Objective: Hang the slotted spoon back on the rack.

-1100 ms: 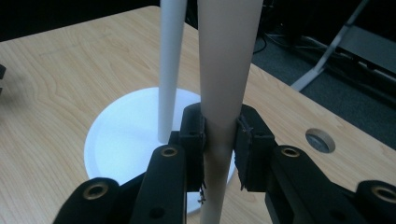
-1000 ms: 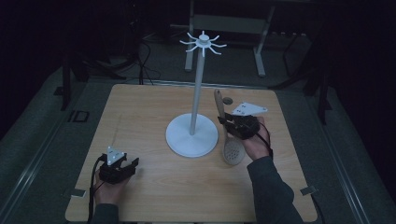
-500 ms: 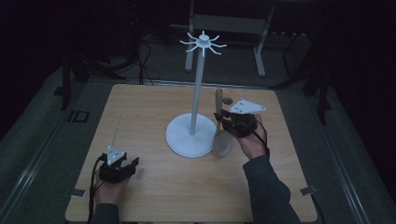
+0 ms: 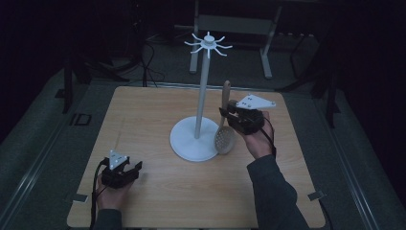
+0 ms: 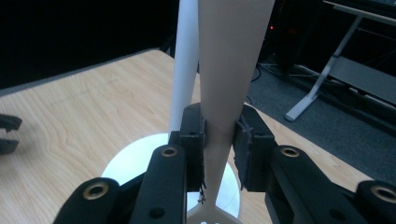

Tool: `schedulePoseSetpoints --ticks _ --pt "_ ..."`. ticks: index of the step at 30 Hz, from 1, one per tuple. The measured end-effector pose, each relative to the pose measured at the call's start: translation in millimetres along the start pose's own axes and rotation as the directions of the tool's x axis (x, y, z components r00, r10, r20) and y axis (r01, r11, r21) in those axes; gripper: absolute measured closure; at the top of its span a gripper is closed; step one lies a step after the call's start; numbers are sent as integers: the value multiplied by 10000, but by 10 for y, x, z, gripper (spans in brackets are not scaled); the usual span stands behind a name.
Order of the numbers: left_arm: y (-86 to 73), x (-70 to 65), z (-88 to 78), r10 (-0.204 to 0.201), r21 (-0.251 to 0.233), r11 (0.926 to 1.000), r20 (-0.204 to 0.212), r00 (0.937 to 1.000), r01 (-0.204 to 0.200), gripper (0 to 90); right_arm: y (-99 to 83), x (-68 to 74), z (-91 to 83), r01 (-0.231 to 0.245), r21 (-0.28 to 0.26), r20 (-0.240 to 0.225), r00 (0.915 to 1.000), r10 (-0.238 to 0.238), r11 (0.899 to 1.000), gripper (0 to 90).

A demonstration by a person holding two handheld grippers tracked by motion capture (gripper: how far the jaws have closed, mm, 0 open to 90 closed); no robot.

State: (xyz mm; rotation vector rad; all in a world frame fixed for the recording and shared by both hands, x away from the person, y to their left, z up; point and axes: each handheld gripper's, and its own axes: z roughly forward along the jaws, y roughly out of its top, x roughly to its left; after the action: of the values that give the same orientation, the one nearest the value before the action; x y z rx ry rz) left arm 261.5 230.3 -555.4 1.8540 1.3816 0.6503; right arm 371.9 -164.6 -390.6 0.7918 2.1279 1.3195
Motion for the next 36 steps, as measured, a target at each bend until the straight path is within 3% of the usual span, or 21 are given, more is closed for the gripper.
schedulePoseSetpoints --ticks 18,36 --pt "0 0 -4 -37 -43 10000 1 10000 37 454 281 -61 -20 -554 -405 40 9984 556 9976 748" --pt "0 1 -4 -54 -52 10000 -14 10000 54 453 583 -70 -69 -629 -765 63 9980 635 9951 747"
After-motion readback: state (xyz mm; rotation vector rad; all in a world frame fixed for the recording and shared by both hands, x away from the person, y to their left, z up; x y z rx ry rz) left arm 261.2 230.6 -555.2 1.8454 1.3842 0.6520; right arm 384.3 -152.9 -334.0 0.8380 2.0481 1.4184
